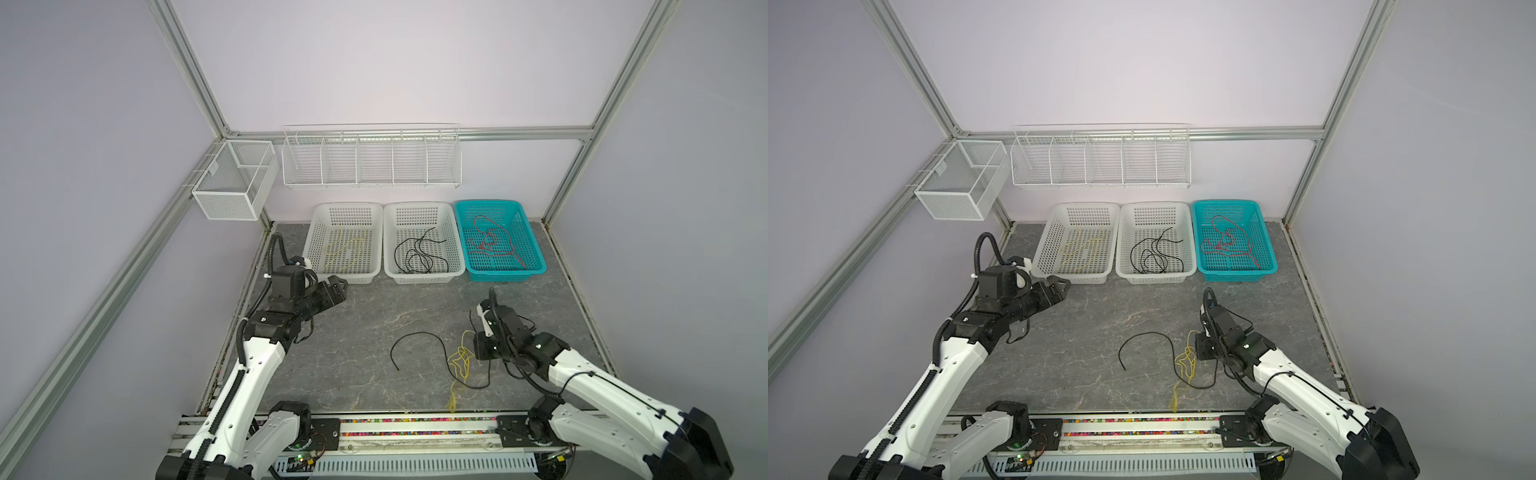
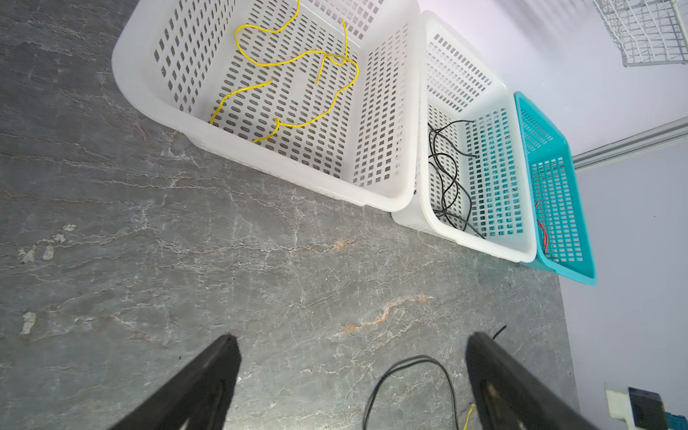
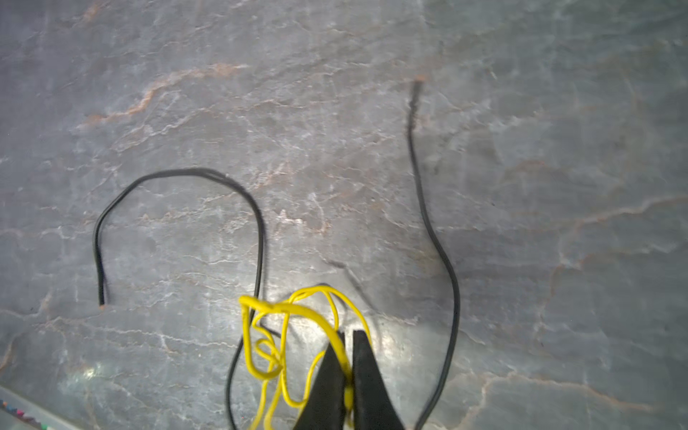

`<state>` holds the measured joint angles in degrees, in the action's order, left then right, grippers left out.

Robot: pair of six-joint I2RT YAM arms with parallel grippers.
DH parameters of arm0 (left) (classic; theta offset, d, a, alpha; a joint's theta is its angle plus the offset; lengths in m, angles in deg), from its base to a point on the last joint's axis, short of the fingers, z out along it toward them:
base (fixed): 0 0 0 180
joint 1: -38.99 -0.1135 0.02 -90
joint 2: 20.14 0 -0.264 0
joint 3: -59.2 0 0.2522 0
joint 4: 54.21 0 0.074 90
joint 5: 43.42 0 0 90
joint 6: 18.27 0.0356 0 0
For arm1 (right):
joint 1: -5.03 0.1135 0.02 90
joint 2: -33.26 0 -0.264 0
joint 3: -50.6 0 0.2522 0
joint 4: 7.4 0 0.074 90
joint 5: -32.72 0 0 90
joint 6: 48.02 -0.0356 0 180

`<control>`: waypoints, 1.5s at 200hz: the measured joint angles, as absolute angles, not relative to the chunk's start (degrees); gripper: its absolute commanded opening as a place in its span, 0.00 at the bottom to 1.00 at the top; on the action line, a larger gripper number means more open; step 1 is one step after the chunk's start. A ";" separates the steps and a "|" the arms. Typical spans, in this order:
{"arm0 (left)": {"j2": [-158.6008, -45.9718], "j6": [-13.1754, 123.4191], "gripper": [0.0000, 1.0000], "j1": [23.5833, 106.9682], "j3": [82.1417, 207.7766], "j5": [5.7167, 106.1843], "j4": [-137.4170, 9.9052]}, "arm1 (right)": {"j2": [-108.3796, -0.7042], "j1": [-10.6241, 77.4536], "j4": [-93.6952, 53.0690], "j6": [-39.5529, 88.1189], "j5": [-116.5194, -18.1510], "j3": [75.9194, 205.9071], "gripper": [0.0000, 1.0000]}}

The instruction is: Untangle the cables

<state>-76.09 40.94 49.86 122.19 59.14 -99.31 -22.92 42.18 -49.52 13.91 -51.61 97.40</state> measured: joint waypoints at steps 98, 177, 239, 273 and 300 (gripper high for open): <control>-76.70 40.90 0.94 51.41 122.17 61.87 -98.52 | -36.78 55.58 -41.00 24.84 -48.18 126.51 0.07; -65.81 30.43 0.85 55.19 108.16 75.27 -89.58 | -40.80 61.76 -33.94 34.26 -40.97 133.70 0.07; -56.48 15.72 0.86 61.53 98.26 83.33 -71.88 | -40.80 61.96 -25.96 35.96 -41.53 133.75 0.07; -54.75 12.55 0.87 64.22 97.47 84.16 -67.75 | -40.80 62.59 -24.74 36.09 -41.47 134.40 0.07; -55.10 12.22 0.88 66.54 97.47 84.10 -66.41 | -40.78 63.93 -23.84 36.31 -41.01 135.49 0.07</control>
